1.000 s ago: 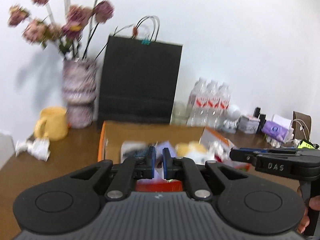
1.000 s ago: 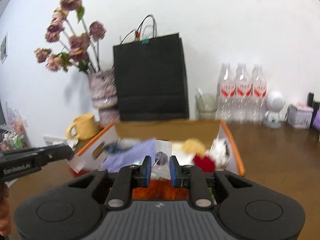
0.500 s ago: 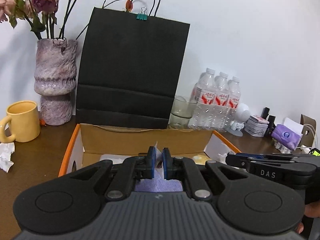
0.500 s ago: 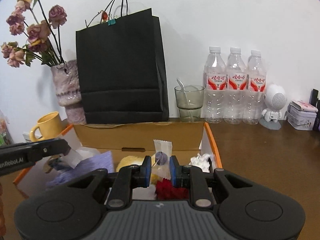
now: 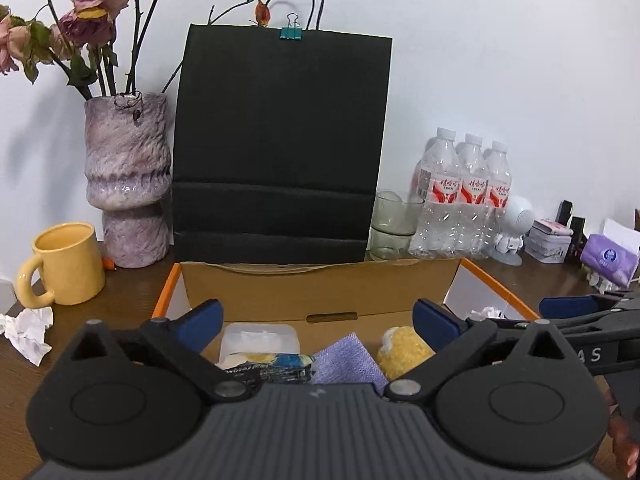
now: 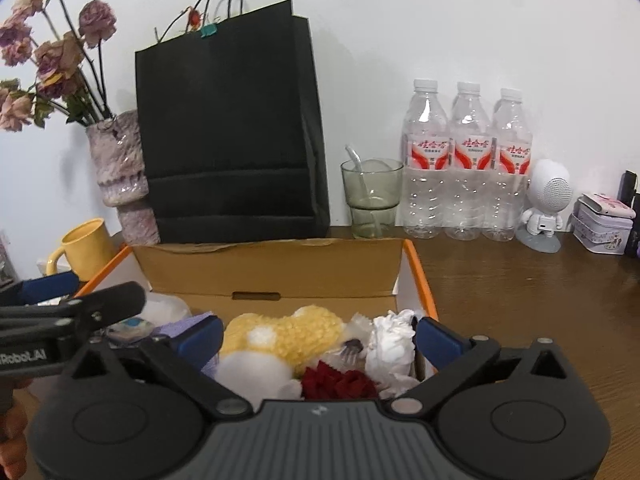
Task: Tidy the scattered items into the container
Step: 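Drop both small clear bags into the box, opening both grippers, then grasp the metal carabiner with the left gripper while the right grasps the last clear bag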
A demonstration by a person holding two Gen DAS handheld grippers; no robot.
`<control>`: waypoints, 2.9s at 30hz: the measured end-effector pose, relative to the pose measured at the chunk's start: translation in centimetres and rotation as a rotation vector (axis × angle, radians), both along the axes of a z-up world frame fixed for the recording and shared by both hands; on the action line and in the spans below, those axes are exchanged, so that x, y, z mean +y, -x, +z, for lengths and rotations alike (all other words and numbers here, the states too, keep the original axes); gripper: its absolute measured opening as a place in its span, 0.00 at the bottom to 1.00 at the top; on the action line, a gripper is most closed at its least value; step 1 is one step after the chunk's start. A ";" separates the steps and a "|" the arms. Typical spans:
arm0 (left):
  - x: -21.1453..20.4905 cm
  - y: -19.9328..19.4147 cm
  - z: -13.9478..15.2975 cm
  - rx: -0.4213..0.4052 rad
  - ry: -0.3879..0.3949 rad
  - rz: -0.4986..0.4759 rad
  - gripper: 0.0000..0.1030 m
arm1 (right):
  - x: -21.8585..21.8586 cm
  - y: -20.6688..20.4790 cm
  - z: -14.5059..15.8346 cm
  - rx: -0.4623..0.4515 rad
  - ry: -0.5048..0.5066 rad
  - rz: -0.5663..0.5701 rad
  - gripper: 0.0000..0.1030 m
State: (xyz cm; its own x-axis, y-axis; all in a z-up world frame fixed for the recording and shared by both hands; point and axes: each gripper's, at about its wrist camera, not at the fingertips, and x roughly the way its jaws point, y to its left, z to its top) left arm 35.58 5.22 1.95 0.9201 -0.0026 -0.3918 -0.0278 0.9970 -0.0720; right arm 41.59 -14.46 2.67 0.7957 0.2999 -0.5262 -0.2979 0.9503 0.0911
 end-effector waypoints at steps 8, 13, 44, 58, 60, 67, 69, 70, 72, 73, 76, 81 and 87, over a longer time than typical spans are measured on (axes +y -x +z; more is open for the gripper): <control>0.0 -0.2 -0.1 0.015 0.000 0.007 1.00 | 0.3 0.2 0.0 -0.004 0.025 -0.008 1.00; -0.1 0.0 -0.2 0.028 -0.003 0.007 1.00 | 0.4 0.5 0.0 -0.013 0.051 -0.018 1.00; -2.0 15.4 -6.7 0.306 -0.064 0.065 0.93 | -4.7 17.5 -5.0 0.041 0.092 -0.042 1.00; -2.7 15.7 -6.2 0.248 -0.077 0.056 0.54 | -5.0 17.4 -5.5 0.053 0.078 -0.035 1.00; -2.5 15.4 -6.0 0.235 -0.067 0.058 0.54 | -4.8 17.2 -5.7 0.061 0.082 -0.033 1.00; -1.6 12.7 -5.0 0.180 0.002 0.068 0.54 | -3.9 14.2 -6.3 0.035 0.141 -0.056 0.99; -1.5 12.0 -4.7 0.167 0.017 0.058 0.54 | -3.7 12.7 -6.3 0.029 0.138 -0.059 0.96; -1.5 11.8 -4.7 0.161 0.020 0.052 0.54 | -3.6 12.0 -6.3 0.031 0.134 -0.058 0.95; -1.4 11.6 -4.7 0.155 0.020 0.042 0.54 | -3.4 10.5 -6.4 0.042 0.123 -0.052 0.89; -1.3 11.6 -4.8 0.156 0.022 0.043 0.54 | -3.3 9.9 -6.5 0.053 0.118 -0.055 0.88; -0.8 11.6 -5.0 0.160 0.043 0.047 0.54 | -3.3 8.5 -6.9 0.095 0.089 -0.048 0.76; -0.5 11.9 -4.9 0.151 0.050 0.040 0.54 | -3.0 8.9 -6.7 0.078 0.084 -0.014 0.35; -0.3 11.9 -5.2 0.155 0.055 0.049 0.54 | -3.3 10.7 -6.1 0.054 0.054 0.026 0.11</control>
